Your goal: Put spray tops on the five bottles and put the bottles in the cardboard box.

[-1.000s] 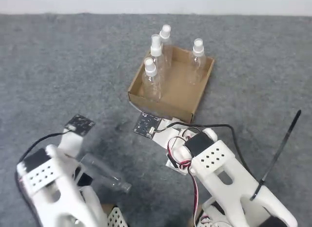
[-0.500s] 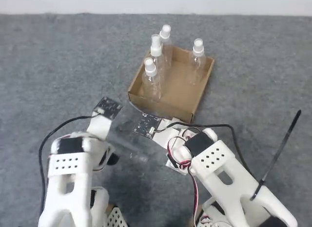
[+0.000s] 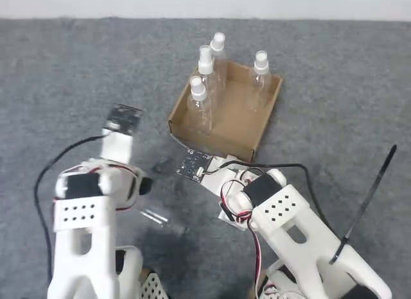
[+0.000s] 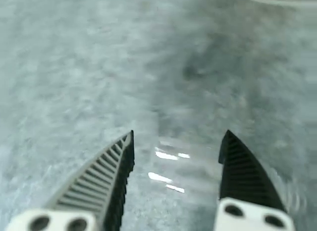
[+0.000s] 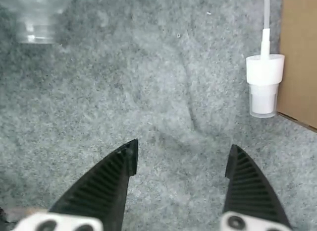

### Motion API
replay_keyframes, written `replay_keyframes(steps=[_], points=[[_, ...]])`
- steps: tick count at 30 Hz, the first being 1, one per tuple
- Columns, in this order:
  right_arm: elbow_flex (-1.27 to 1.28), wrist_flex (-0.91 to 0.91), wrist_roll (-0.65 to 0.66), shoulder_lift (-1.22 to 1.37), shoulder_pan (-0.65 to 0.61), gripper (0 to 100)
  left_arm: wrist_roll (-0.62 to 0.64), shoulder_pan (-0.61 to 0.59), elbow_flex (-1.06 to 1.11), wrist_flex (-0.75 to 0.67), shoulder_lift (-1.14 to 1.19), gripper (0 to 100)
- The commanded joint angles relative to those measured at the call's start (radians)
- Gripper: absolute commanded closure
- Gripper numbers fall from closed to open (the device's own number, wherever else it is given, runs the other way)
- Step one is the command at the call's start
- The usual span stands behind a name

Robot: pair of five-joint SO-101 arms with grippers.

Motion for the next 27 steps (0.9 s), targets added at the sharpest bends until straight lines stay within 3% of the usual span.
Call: replay_keyframes(steps=[1, 9, 16, 27], points=[[-0.008, 0.008, -0.014, -0.056, 0.002, 76.9, 0.028, -0.107, -0.077, 0.014, 0.011, 74], [-0.008, 0.008, -0.014, -0.056, 0.002, 77.0, -0.127, -0.279, -0.077, 0.020, 0.011, 74], [-0.008, 0.007, -0.014, -0.056, 0.002, 77.0, -0.414, -0.450, -0.071, 0.064, 0.018, 74], [-0.008, 0.008, -0.014, -0.056, 0.002, 77.0, -0.695, -0.474, 0.174, -0.114, 0.012, 74]])
